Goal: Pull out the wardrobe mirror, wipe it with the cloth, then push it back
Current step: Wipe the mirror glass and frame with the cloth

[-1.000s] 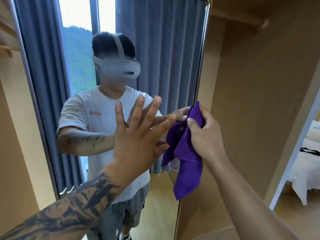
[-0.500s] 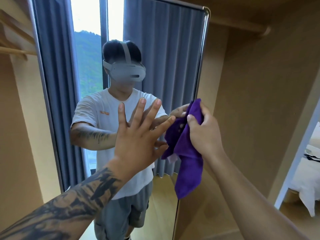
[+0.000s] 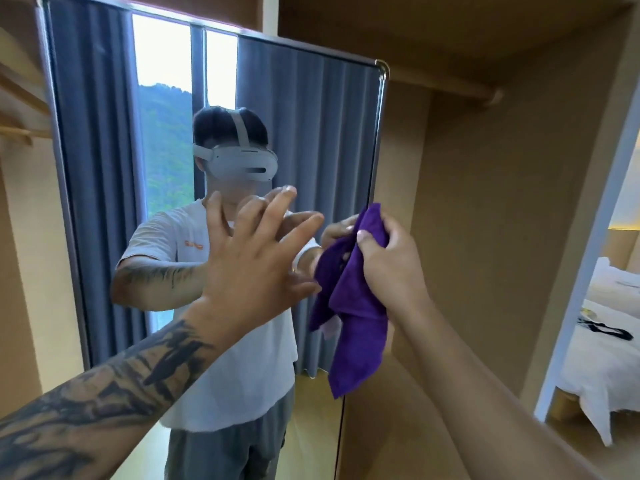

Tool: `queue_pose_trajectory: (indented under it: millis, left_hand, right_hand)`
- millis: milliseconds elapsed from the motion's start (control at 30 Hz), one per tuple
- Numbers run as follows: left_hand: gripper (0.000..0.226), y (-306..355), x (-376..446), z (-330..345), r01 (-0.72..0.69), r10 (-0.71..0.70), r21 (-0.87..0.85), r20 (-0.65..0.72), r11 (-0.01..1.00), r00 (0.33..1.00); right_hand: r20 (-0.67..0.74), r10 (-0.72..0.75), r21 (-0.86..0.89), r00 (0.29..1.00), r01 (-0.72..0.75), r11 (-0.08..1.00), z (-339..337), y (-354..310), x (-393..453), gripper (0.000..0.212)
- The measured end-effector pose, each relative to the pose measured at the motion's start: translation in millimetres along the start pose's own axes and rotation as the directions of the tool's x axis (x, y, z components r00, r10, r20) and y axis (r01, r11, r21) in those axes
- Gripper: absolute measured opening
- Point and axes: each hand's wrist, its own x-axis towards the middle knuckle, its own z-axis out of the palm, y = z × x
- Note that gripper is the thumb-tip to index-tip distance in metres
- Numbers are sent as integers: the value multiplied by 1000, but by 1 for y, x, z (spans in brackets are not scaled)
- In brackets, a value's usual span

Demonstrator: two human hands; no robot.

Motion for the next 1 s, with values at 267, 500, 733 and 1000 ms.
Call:
queue_pose_trajectory:
  millis: [267,500,733,1000]
  left_hand:
    - [89,-8,36,-5,-41,42,21,-55,999,998]
    - [110,-19,59,-7,-4,0,72,54,997,999]
    - [102,-19,57,-2,-28,23,106,47,994,999]
    - [107,-17,56,0,-8,6,93,21,996,1000]
  right_hand:
    - [124,111,-20,986,-109,994,-8,10,-16,26]
    - [21,27,52,999,-28,998,-2,-18,10,40]
    - [-16,-1,77,1000,2,997,-10,-38,37,25]
    - [-69,-56,20,996,58,998,6,-26,19,27]
